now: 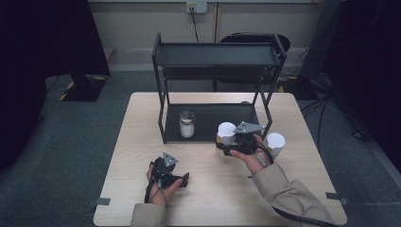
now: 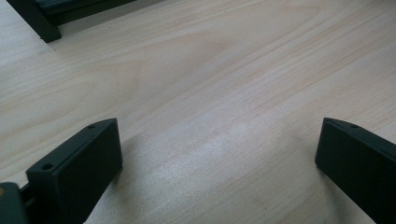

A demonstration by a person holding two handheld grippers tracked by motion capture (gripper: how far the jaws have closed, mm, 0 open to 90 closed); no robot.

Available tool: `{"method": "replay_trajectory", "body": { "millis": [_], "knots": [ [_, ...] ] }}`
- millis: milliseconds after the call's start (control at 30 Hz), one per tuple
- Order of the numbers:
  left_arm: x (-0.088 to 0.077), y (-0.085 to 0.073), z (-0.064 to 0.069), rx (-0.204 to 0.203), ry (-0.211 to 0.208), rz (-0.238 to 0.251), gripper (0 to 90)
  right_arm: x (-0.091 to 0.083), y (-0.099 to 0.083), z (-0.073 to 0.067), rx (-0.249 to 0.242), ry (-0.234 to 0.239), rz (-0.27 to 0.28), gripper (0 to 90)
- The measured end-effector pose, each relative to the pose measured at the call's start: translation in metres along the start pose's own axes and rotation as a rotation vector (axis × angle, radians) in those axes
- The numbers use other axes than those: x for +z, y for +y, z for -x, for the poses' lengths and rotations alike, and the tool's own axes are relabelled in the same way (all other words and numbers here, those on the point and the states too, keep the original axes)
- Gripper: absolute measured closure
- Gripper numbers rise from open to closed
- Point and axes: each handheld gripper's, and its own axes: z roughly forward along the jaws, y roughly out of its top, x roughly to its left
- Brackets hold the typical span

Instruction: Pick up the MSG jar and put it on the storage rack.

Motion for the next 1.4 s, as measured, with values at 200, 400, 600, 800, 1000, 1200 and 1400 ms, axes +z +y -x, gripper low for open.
{"method": "replay_trajectory", "body": {
  "millis": [200, 400, 600, 800, 1000, 1200, 1400],
  "knots": [
    [0.000, 0.000, 0.000, 0.000, 0.000, 0.000, 0.1, 0.008, 0.002, 0.001, -0.013, -0.023, 0.001, 30.6],
    [0.000, 0.000, 0.000, 0.000, 0.000, 0.000, 0.1, 0.015, 0.004, 0.002, -0.015, -0.038, 0.009, 30.6],
    [0.000, 0.000, 0.000, -0.001, 0.000, 0.001, 0.1, 0.020, 0.008, 0.004, -0.027, -0.045, 0.011, 30.6],
    [0.000, 0.000, 0.000, 0.000, 0.000, 0.000, 0.1, 0.025, 0.014, 0.009, -0.027, -0.045, 0.009, 30.6],
    [0.000, 0.000, 0.000, 0.000, 0.000, 0.000, 0.1, 0.030, 0.019, 0.011, -0.035, -0.049, 0.002, 30.6],
    [0.000, 0.000, 0.000, 0.000, 0.000, 0.000, 0.0, 0.037, 0.024, 0.013, -0.024, -0.054, -0.008, 30.6],
    [0.000, 0.000, 0.000, -0.001, 0.000, 0.000, 0.1, 0.042, 0.024, 0.016, 0.001, -0.057, -0.003, 30.6]
  ]
}}
